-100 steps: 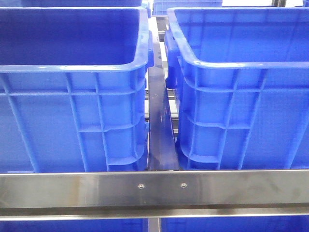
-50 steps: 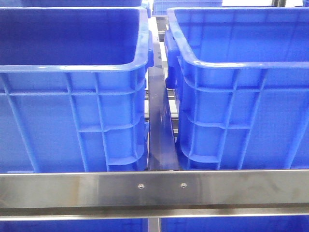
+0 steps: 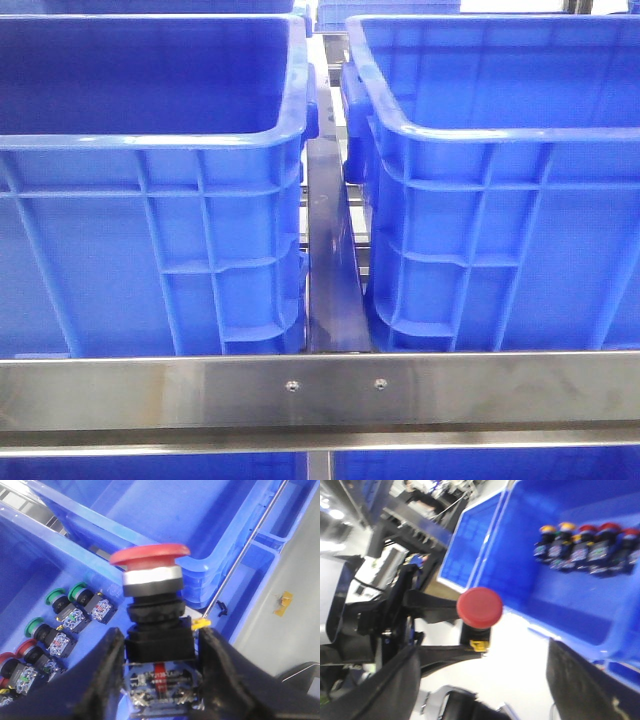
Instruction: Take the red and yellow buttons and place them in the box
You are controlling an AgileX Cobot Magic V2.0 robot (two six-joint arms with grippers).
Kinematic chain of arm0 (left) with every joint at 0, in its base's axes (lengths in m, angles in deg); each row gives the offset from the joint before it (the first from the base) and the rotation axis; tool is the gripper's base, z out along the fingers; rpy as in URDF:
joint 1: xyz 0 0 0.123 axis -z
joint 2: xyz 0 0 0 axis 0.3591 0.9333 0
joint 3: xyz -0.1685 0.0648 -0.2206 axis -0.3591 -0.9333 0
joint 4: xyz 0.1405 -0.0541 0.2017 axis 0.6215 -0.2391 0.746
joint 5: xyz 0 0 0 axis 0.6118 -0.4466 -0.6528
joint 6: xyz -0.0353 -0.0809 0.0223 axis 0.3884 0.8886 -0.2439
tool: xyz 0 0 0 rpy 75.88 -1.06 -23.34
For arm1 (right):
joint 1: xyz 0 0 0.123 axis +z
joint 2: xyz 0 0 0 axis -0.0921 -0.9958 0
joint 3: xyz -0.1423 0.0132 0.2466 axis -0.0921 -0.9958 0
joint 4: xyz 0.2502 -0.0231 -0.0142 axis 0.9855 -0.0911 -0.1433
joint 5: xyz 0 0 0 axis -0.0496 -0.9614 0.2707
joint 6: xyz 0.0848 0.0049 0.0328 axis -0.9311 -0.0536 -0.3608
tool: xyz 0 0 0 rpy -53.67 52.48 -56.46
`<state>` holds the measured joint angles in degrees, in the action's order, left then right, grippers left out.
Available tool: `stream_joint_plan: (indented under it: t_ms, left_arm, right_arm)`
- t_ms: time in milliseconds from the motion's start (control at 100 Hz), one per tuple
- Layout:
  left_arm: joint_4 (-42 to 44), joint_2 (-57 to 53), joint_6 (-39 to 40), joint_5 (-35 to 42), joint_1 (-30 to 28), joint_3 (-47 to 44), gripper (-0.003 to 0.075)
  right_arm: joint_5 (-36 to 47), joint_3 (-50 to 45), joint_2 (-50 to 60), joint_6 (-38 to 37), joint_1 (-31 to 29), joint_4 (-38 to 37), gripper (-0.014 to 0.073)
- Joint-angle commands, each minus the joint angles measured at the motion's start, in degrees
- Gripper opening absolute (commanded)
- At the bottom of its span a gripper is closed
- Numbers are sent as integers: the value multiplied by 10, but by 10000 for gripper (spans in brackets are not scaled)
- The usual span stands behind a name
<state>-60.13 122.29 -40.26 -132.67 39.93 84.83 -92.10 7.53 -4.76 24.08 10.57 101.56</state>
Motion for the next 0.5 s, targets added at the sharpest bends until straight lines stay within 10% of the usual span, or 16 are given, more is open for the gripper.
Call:
stream_joint_plan:
  t_ms: [0, 490]
  left_arm:
    - [5, -13, 0, 38, 4, 15, -19]
    - [5, -13, 0, 38, 4, 15, -19]
  right_arm:
    - [-7, 18, -14, 29, 30, 68, 549]
    - [31, 80, -125, 72, 154, 102, 549]
